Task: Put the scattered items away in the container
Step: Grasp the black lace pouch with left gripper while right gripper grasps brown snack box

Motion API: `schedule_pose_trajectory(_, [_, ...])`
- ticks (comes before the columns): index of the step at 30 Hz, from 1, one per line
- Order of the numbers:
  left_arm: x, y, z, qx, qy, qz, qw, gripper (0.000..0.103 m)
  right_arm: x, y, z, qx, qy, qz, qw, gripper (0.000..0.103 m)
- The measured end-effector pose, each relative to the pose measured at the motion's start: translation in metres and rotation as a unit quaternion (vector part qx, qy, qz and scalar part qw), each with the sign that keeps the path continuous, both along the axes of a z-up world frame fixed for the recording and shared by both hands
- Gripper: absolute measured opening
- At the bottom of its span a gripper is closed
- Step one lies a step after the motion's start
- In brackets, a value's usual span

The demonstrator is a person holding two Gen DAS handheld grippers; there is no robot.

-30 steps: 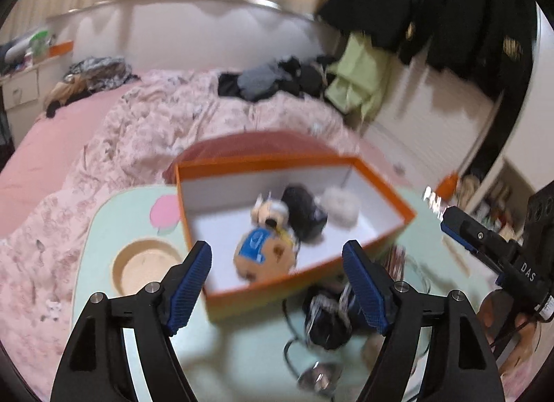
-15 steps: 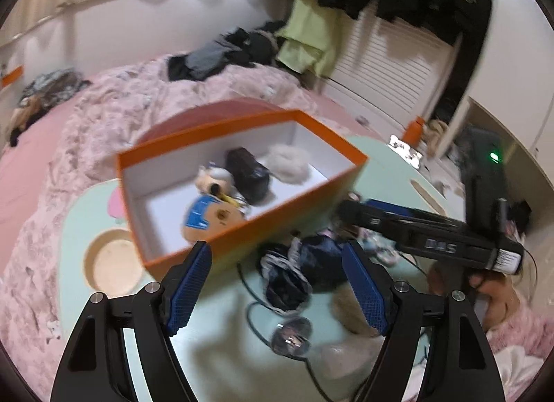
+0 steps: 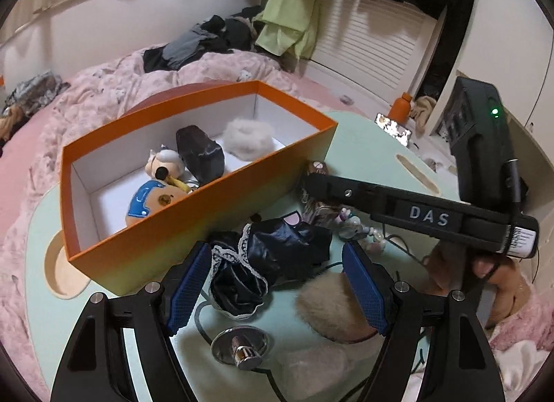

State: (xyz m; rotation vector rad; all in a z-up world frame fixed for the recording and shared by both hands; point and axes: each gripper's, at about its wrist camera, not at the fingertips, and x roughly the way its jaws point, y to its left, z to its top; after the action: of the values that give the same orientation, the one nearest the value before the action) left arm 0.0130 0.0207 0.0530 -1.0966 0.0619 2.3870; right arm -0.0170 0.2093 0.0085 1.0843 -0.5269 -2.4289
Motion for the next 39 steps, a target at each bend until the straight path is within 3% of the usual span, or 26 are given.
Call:
schedule_pose_trajectory(3, [-0.002, 0.002, -0.006, -0.012, -0.004, 0.015, 0.9998, 0.077, 0.000, 0.002, 0.000, 0.002, -0.002, -0.010, 1.000, 0.036])
schedule_pose_trajectory(4, [-0.003, 0.003, -0.008, -0.016, -0.005, 0.017, 0.9997, 0.077, 0.001, 0.003, 0.000, 0.008, -0.003, -0.018, 1.000, 0.043])
schedule_pose_trajectory(7, [-0.005, 0.007, -0.014, -0.021, -0.011, 0.016, 0.9996, 0.077, 0.001, 0.003, 0.000, 0.018, -0.005, -0.029, 0.999, 0.048])
schedule_pose_trajectory(11, [-0.009, 0.009, -0.019, -0.021, -0.014, 0.025, 0.9994, 0.062, 0.000, 0.000, 0.000, 0.024, -0.004, -0.020, 1.000, 0.048])
schedule_pose_trajectory(15, [-0.010, 0.004, -0.018, 0.001, -0.012, 0.023, 0.9997, 0.042, 0.005, -0.005, 0.002, 0.026, 0.012, 0.000, 1.000, 0.048])
schedule_pose_trajectory(23, [-0.011, 0.001, -0.015, 0.006, -0.004, 0.012, 0.9999, 0.030, -0.002, -0.016, -0.008, 0.057, -0.020, 0.012, 0.998, 0.048])
schedule_pose_trajectory(24, [-0.010, 0.000, -0.013, 0.005, -0.001, 0.011, 0.9999, 0.030, -0.002, -0.015, -0.008, 0.054, -0.018, 0.012, 0.998, 0.046])
schedule_pose_trajectory(27, [-0.009, -0.002, -0.007, 0.009, 0.005, 0.010, 0.9999, 0.030, -0.002, -0.010, -0.009, 0.040, -0.017, 0.013, 0.999, 0.021])
schedule_pose_trajectory(35, [-0.003, -0.007, 0.008, 0.026, 0.016, -0.005, 0.9995, 0.030, 0.004, -0.004, -0.003, 0.010, 0.011, 0.018, 1.000, 0.021])
schedule_pose_trajectory(39, [0.008, -0.011, 0.024, 0.028, 0.044, -0.011, 0.9986, 0.030, 0.007, 0.000, 0.002, -0.014, 0.028, 0.024, 0.999, 0.021])
